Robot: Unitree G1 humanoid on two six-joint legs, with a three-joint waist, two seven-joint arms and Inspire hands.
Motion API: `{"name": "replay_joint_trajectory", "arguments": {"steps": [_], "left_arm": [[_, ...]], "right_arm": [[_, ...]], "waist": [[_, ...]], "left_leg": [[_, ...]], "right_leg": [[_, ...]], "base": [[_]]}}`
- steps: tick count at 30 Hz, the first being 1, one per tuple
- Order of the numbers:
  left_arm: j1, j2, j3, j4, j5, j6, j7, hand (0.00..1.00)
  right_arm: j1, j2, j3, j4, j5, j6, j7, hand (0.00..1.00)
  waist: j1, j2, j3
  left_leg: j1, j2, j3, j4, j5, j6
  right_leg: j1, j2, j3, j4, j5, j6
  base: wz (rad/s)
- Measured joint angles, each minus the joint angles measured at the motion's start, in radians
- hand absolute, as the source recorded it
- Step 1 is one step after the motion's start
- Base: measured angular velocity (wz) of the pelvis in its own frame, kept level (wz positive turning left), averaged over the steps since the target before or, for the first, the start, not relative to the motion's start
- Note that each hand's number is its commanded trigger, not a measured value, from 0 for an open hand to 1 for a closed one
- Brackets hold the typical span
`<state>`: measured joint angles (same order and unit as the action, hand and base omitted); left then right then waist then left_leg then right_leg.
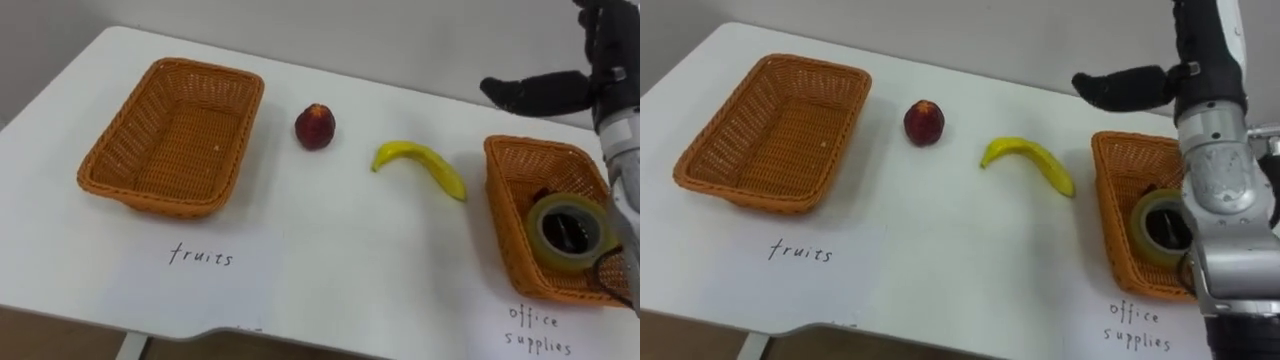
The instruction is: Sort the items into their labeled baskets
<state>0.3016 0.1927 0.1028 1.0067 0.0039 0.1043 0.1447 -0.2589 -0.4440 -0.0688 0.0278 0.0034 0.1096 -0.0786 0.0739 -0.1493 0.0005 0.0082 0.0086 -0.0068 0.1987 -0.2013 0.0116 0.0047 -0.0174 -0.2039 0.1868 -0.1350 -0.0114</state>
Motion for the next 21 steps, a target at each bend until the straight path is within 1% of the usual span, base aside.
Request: {"name": "replay_joint_trajectory", "arguments": {"steps": [2, 3, 5, 6, 7, 8, 11, 13, 16, 17, 19, 20, 21], "left_arm": [[-0.019, 0.013, -0.01, 0.0, 0.0, -0.001, -0.003, 0.0], [-0.033, 0.018, -0.01, 0.002, -0.001, -0.001, -0.005, 0.0], [-0.043, 0.022, -0.01, 0.004, -0.001, -0.001, -0.007, 0.0], [-0.044, 0.022, -0.01, 0.005, -0.001, -0.002, -0.008, 0.0], [-0.045, 0.023, -0.009, 0.006, -0.001, -0.002, -0.008, 0.0], [-0.048, 0.023, -0.01, 0.009, -0.001, -0.002, -0.008, 0.0], [-0.06, 0.022, -0.01, 0.017, -0.001, -0.002, -0.008, 0.0], [-0.062, 0.022, -0.01, 0.028, -0.001, -0.002, -0.007, 0.0], [-0.067, 0.026, -0.014, 0.035, -0.001, 0.0, -0.002, 0.0], [-0.068, 0.032, -0.033, 0.035, 0.0, 0.0, -0.001, 0.0], [-0.074, 0.037, -0.05, 0.035, 0.0, 0.0, -0.001, 0.0], [-0.078, 0.037, -0.051, 0.035, 0.0, -0.001, -0.002, 0.0], [-0.079, 0.039, -0.052, 0.035, 0.0, -0.001, -0.002, 0.0]], "right_arm": [[0.0, 0.0, 0.017, 0.004, -0.001, 0.001, 0.001, 0.0], [-0.001, 0.0, 0.019, 0.004, -0.006, 0.001, 0.001, 0.0], [-0.001, 0.0, 0.021, 0.005, -0.011, 0.001, 0.002, 0.0], [-0.007, 0.0, 0.03, 0.005, -0.025, 0.001, 0.002, 0.0], [-0.014, 0.0, 0.037, 0.006, -0.038, 0.001, 0.003, 0.0], [-0.032, -0.002, 0.051, 0.016, -0.057, 0.001, 0.007, 0.0], [-0.054, -0.017, 0.063, 0.043, -0.067, 0.001, 0.018, 0.0], [-0.075, -0.031, 0.092, 0.059, -0.09, 0.001, 0.029, 0.0], [-0.087, -0.031, 0.114, 0.09, -0.135, 0.001, 0.048, 0.0], [-0.093, -0.031, 0.127, 0.099, -0.147, 0.001, 0.051, 0.0], [-0.115, -0.032, 0.137, 0.117, -0.163, 0.001, 0.06, 0.0], [-0.127, -0.032, 0.137, 0.126, -0.164, 0.002, 0.06, 0.0], [-0.135, -0.033, 0.137, 0.126, -0.166, 0.001, 0.06, 0.0]], "waist": [[0.005, -0.008, -0.0039], [0.01, -0.013, -0.0022], [0.014, -0.016, 0.0001], [0.015, -0.022, -0.001], [0.015, -0.024, -0.0005], [0.014, -0.026, 0.0018], [0.019, -0.035, 0.0016], [0.019, -0.035, 0.0021], [0.019, -0.034, 0.0043], [0.02, -0.033, 0.0046], [0.019, -0.033, 0.0051], [0.019, -0.028, 0.0085], [0.019, -0.029, 0.0083]], "left_leg": [[-0.017, 0.0, 0.0, 0.003, 0.002, -0.002], [-0.024, 0.001, 0.0, 0.006, 0.003, -0.002], [-0.028, 0.001, 0.0, 0.007, 0.003, -0.002], [-0.033, 0.001, 0.0, 0.006, 0.003, -0.002], [-0.034, 0.001, 0.0, 0.006, 0.003, -0.002], [-0.036, 0.001, 0.001, 0.006, 0.003, -0.002], [-0.047, 0.001, 0.0, 0.008, 0.003, -0.002], [-0.052, 0.001, 0.0, 0.008, 0.003, -0.001], [-0.057, 0.001, -0.006, 0.008, 0.003, -0.001], [-0.06, 0.001, -0.006, 0.009, 0.003, -0.001], [-0.069, 0.001, -0.007, 0.013, 0.004, -0.001], [-0.073, 0.0, -0.008, 0.015, 0.004, -0.001], [-0.074, 0.0, -0.01, 0.015, 0.004, -0.001]], "right_leg": [[-0.018, 0.0, 0.001, 0.002, 0.002, -0.003], [-0.023, 0.0, 0.0, 0.003, 0.004, -0.005], [-0.026, 0.0, -0.002, 0.003, 0.004, -0.006], [-0.032, 0.0, -0.001, 0.003, 0.004, -0.005], [-0.033, 0.0, -0.001, 0.003, 0.005, -0.006], [-0.035, 0.001, -0.001, 0.003, 0.005, -0.006], [-0.044, 0.001, -0.003, 0.001, 0.007, -0.006], [-0.048, 0.001, -0.003, 0.001, 0.01, -0.005], [-0.05, 0.001, -0.007, -0.001, 0.01, -0.005], [-0.054, 0.001, -0.007, 0.0, 0.01, -0.005], [-0.061, 0.001, -0.008, 0.0, 0.01, -0.005], [-0.064, 0.001, -0.008, 0.0, 0.01, -0.005], [-0.064, 0.001, -0.01, 0.0, 0.01, -0.005]], "base": [[0.0], [0.0], [0.0], [0.0], [0.0], [0.0], [0.0], [0.0], [0.04], [0.0], [0.0], [0.0], [0.04]]}}
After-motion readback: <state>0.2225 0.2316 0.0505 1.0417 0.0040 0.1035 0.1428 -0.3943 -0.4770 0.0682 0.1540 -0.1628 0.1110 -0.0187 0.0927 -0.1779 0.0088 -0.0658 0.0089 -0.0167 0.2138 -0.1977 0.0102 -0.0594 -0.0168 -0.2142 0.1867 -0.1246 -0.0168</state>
